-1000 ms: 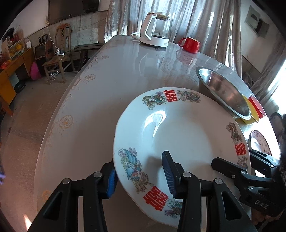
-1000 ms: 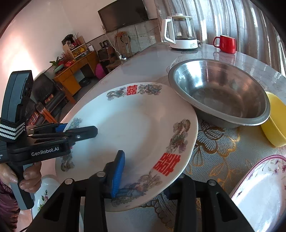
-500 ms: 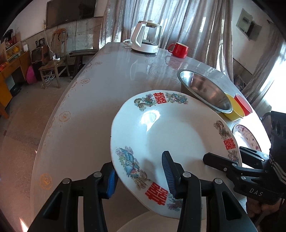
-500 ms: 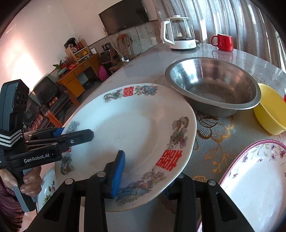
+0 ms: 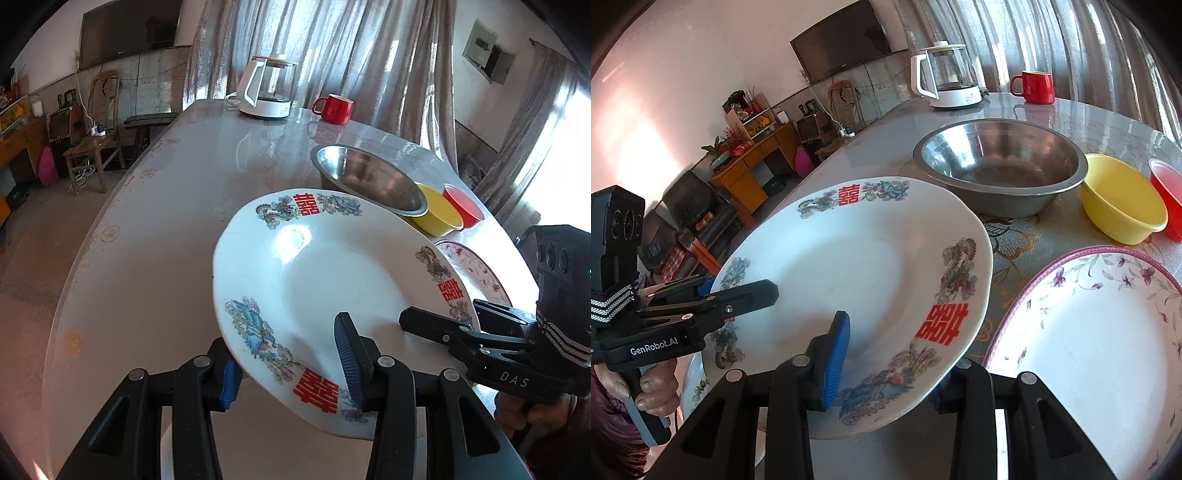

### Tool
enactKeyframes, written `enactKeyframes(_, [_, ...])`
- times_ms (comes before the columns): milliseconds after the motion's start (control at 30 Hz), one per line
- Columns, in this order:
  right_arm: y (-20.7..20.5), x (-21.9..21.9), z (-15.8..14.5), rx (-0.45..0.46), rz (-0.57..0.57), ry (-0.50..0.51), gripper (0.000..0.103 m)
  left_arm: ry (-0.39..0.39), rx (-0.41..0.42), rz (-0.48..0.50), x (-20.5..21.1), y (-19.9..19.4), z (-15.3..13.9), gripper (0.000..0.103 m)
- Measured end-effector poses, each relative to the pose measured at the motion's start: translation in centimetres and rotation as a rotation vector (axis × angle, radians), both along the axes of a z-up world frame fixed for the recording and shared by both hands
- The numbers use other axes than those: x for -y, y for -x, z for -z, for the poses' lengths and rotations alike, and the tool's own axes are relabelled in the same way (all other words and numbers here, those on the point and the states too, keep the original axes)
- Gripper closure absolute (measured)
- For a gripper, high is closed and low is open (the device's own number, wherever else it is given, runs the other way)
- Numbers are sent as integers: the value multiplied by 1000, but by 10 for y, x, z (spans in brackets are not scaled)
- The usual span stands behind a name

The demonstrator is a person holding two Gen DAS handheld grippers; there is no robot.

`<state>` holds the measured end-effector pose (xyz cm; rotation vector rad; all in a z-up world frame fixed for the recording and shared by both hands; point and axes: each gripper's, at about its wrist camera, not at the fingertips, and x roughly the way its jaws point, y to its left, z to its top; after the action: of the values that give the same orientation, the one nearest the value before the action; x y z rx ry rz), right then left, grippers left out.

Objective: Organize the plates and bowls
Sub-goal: 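Lift the red-character plate with the left gripper and carry it over the purple-floral plate, then lower the red-character plate onto the purple-floral plate and open the left gripper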

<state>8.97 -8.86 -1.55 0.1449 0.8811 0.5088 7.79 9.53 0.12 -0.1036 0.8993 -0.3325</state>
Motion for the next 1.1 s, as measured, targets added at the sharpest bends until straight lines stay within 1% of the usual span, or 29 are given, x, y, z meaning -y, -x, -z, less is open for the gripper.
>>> enactKeyframes(100, [9, 13, -7, 21, 18, -16, 68, 26, 14, 41, 14, 11, -7, 58])
enactKeyframes(167, [18, 24, -11, 29, 34, -31, 68, 34, 22, 80, 29, 17, -11, 58])
enactKeyframes(200, [21, 30, -13, 31, 43, -39, 68, 25, 26, 90, 37, 19, -11, 58])
enactKeyframes(267, [30, 40, -17, 50, 65, -31, 68, 19, 30, 120, 53, 22, -10, 58])
enactKeyframes(333, [38, 50, -18, 61, 86, -21, 67, 38, 16, 139, 65, 21, -8, 58])
enactKeyframes(533, [53, 89, -12, 44, 177, -14, 68, 39, -9, 218, 109, 23, -4, 58])
enactKeyframes(700, [65, 122, -12, 30, 249, -20, 68, 20, -25, 273, 148, 25, -3, 57])
enactKeyframes(933, [69, 163, 0, -34, 353, -17, 68, -13, -74, 320, 187, 19, 9, 58])
enactKeyframes(967, [69, 168, 1, -40, 364, -16, 68, -19, -79, 320, 190, 18, 11, 58])
enactKeyframes(1033, [70, 177, 2, -47, 383, -19, 68, -5, -104, 304, 192, 14, 15, 58])
enactKeyframes(1100, [71, 182, 0, -40, 384, -22, 67, -1, -105, 301, 195, 12, 17, 58])
